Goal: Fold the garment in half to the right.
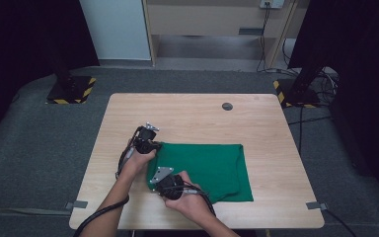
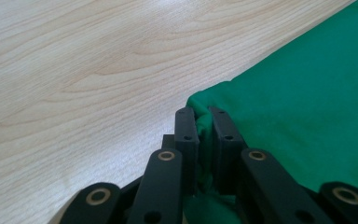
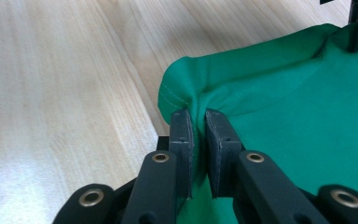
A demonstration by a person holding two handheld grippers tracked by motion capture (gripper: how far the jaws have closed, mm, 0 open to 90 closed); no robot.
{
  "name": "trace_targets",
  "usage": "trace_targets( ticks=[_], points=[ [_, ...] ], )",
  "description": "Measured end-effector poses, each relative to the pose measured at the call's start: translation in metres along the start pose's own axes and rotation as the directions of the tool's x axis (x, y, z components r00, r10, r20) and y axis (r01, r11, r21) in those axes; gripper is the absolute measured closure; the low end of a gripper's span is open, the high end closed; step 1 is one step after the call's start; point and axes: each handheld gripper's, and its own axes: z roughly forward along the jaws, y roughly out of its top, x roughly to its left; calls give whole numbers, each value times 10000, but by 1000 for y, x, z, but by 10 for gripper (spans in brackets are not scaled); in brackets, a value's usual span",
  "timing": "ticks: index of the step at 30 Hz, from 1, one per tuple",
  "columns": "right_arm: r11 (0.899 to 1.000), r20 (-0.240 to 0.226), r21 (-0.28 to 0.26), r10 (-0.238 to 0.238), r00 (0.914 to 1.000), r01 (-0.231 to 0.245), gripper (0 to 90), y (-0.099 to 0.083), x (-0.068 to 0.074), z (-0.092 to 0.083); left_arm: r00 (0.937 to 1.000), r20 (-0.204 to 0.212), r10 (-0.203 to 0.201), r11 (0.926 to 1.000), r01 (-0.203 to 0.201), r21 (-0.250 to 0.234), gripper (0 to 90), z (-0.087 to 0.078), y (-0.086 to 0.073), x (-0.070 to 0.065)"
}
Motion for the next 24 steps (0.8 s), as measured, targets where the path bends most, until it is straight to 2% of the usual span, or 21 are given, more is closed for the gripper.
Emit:
trace_targets(
  ticks=[6,13,20,24],
  points=[
    [9998,-52,-198,-37,10000,36,820,2,4,-10,9992,124,374,9988,-370,-305,833,-18,1,-3],
    [9990,-14,-359,-263,9997,262,820,5,6,-27,9963,331,790,9941,-763,-773,833,-36,8,-12],
    [9980,58,-545,-309,9995,312,820,5,5,-41,9926,579,1071,9838,-973,-1509,834,-50,17,-23],
    [9974,98,-630,-352,9993,358,820,3,5,-47,9882,571,1421,9783,-1314,-1600,833,-54,22,-30]
  ],
)
